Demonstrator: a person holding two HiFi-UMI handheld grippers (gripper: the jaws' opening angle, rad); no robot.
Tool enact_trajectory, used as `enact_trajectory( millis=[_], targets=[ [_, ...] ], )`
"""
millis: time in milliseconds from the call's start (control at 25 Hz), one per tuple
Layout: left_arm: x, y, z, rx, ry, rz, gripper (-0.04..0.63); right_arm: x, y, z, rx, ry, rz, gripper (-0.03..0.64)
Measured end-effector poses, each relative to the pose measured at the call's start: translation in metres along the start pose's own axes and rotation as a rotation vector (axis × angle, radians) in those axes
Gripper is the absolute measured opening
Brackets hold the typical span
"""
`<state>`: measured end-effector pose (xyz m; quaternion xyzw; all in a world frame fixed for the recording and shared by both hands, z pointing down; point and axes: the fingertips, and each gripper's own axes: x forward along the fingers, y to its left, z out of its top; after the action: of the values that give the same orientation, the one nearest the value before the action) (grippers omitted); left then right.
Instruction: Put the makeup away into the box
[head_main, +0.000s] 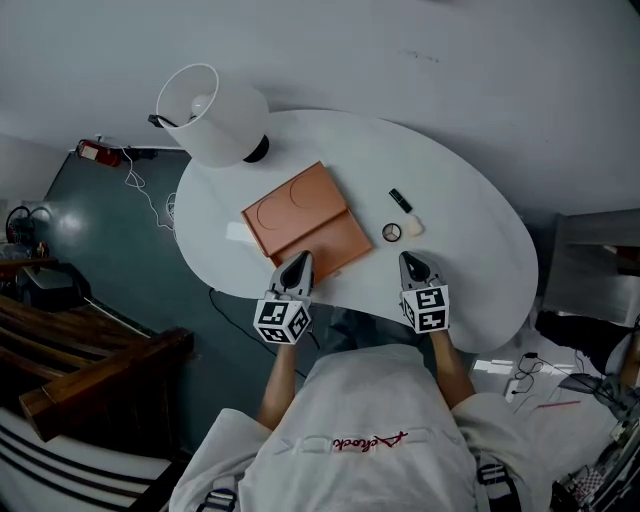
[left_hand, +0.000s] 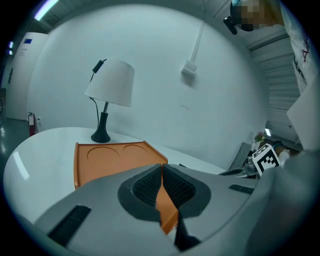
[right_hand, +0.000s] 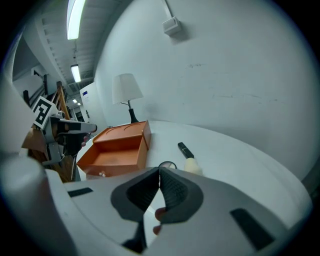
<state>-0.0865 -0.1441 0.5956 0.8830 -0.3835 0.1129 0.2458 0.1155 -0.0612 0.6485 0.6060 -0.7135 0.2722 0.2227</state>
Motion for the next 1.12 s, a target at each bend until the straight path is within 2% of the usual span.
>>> enact_trajectory(
  millis=[280, 320, 360, 400, 560, 1120],
  targets=[
    [-0.003, 0.002, -0.016, -0.012, 0.028, 0.01, 0.015, 0.011, 0.011, -0.028, -0.007, 0.081, 0.062, 0.022],
    [-0.003, 0.002, -0.018, -0.014, 0.03, 0.012, 0.015, 0.013, 0.013, -0.032, -0.008, 0.09, 0.078, 0.047],
    [-0.003, 0.002, -0.019, -0.016, 0.031, 0.014, 0.015, 0.015, 0.014, -0.035, -0.009, 0.096, 0.092, 0.129],
    [-0.003, 0.003, -0.021, -0.018, 0.032, 0.015, 0.015, 0.017, 0.015, -0.038, -0.014, 0.101, 0.101, 0.169],
    [-0.003, 0.006, -0.027, -0.023, 0.041, 0.021, 0.015, 0.024, 0.013, -0.047, -0.029, 0.121, 0.099, 0.222],
    [-0.005, 0.009, -0.034, -0.038, 0.049, 0.039, 0.015, 0.066, -0.005, -0.033, -0.038, 0.144, 0.043, 0.238]
  ],
)
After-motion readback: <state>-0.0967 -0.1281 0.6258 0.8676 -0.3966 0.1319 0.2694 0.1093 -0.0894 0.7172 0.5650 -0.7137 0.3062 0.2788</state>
